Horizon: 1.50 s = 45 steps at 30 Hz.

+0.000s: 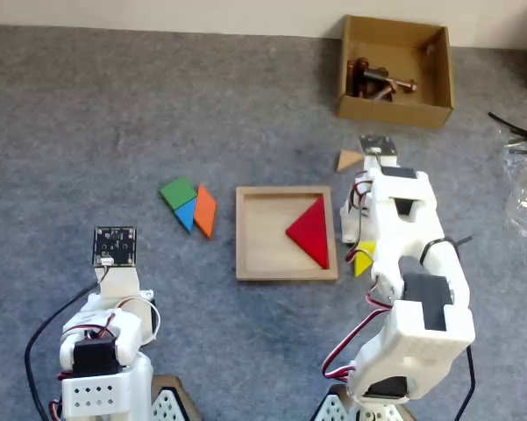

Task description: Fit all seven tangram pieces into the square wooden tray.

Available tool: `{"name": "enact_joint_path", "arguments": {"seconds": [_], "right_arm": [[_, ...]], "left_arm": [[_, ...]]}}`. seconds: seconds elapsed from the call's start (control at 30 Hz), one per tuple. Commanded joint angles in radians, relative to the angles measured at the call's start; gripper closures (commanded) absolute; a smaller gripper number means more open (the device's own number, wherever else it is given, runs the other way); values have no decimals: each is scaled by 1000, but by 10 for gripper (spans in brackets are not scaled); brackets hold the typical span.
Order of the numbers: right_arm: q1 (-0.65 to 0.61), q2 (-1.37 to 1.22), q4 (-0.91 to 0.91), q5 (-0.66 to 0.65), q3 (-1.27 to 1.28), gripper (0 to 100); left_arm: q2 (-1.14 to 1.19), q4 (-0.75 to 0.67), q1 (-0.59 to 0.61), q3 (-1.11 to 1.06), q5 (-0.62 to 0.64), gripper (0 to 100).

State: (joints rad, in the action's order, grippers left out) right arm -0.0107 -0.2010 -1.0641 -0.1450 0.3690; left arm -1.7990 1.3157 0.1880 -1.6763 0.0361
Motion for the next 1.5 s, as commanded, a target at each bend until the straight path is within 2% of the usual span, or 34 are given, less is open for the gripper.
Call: {"name": "enact_joint_path", "arguments": {"seconds": [0.0,0.27,0.67,1.47], "right_arm": [[-2,27,7,5,-2,728],[-2,31,12,3,-4,666],[-7,31,70,-32,2,666],[-51,28,18,11,-2,666]], "left_arm": [[7,8,8,-21,2,995],[7,8,8,-21,2,995],[7,8,8,-21,2,995],[7,8,8,-21,2,995]]}}
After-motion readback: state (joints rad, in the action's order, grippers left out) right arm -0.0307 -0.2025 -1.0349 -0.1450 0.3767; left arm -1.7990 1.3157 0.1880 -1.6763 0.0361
